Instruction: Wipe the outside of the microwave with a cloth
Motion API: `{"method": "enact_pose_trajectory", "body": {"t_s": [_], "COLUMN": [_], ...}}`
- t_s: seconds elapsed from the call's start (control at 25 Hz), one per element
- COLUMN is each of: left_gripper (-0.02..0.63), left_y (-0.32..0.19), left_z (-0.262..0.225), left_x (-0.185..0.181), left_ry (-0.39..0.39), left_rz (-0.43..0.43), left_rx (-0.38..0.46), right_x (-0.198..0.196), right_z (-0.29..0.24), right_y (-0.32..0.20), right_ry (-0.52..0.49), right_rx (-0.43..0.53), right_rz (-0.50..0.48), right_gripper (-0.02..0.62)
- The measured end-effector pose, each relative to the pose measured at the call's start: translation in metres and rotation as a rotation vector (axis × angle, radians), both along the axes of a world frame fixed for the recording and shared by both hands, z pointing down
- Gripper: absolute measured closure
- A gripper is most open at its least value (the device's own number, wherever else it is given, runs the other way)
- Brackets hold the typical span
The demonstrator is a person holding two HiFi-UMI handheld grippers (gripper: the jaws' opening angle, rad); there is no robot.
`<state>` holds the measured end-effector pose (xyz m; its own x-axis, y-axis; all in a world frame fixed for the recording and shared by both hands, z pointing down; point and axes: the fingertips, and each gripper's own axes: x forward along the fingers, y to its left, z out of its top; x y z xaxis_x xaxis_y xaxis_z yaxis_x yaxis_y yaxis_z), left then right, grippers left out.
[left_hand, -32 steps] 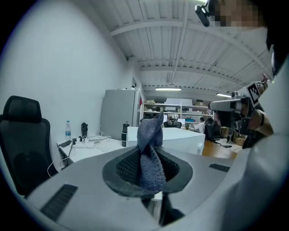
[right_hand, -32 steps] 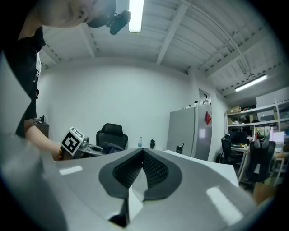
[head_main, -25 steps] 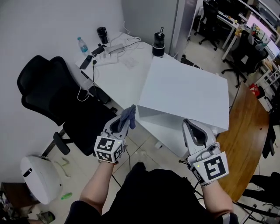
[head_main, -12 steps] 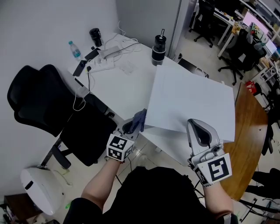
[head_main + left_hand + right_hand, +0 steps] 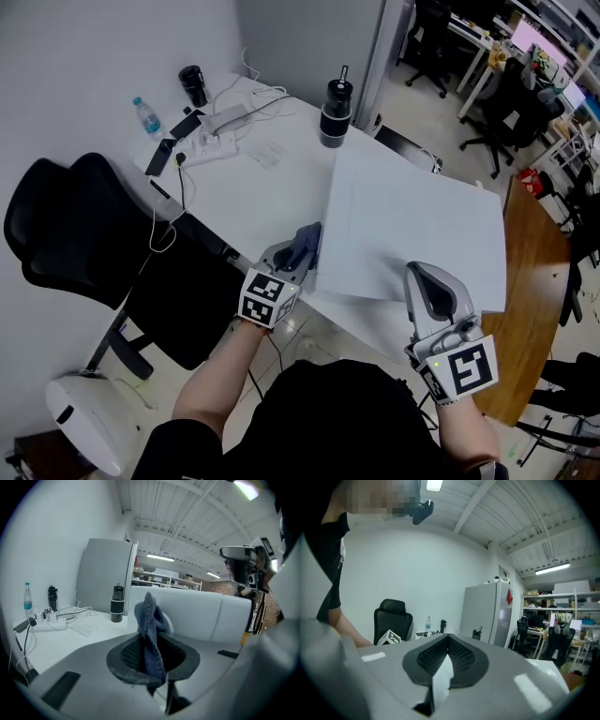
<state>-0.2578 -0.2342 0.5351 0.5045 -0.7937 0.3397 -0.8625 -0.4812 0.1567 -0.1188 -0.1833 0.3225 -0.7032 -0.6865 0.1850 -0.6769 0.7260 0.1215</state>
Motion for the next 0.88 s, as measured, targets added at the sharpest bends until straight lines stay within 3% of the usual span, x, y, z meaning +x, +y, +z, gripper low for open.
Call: {"method": "enact_pose_trajectory", "body": {"t_s": [0.4, 0.88], "left_gripper": [0.548, 0.548], "left_y": [-0.053, -0.107], "left_z": [0.014, 0.026], "left_x": [-0.002, -0.006], "left_ry": [-0.023, -0.015], "left_rz": [0.028, 0.003], "left_rx": [-0.026, -0.052], "right_x": [0.000, 0.016], "right_z": [0.001, 0.003], "right_y": [-0.014, -0.026], "right_ry": [0.011, 0.012], "right_rx": [-0.001, -0.002], "right_rz": [0.042, 0.108], "right_gripper": [0.594, 0.594]}}
